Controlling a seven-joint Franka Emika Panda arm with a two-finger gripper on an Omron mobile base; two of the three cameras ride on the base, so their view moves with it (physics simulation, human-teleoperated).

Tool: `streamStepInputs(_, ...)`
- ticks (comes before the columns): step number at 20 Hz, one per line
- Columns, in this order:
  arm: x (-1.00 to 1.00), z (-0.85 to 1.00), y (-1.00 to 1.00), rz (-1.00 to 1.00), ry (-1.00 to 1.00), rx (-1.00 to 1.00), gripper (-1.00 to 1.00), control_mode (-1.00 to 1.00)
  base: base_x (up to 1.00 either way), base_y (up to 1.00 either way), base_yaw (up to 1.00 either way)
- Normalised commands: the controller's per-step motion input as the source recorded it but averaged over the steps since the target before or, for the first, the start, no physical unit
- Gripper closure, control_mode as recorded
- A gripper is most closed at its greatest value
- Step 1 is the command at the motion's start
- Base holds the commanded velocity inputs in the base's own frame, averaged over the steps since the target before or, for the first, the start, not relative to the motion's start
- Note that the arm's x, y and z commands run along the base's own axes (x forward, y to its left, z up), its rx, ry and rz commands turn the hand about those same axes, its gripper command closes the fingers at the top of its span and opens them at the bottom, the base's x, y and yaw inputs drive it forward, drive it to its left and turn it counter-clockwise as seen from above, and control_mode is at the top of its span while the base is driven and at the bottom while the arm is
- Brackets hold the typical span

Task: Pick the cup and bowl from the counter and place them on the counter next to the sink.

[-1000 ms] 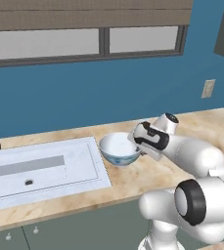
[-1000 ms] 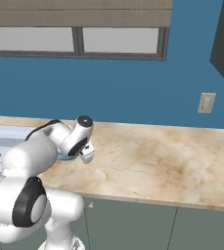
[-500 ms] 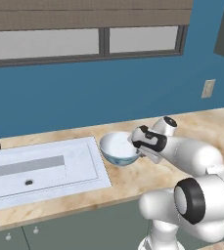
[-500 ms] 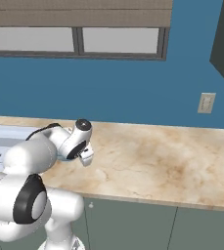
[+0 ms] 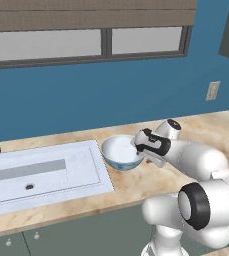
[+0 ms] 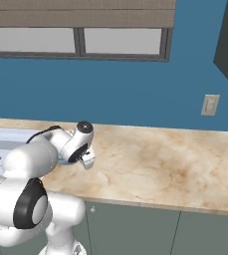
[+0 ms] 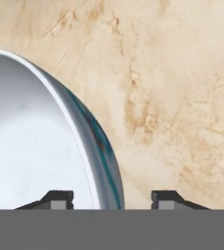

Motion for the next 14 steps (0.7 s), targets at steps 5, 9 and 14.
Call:
streamStepInputs(5, -0.10, 0.08, 0.00, 0.00, 0.00, 0.00, -1.00, -1.00, 0.00, 0.00, 0.00)
streamStepInputs(9, -0.26, 0.69, 0.00, 0.00, -0.08, 0.00, -1.00, -1.00, 0.00, 0.00, 0.00)
streamStepInputs(14, -0.37, 0.73, -0.02, 0.01, -0.04, 0.00, -1.00, -1.00, 0.00, 0.00, 0.00)
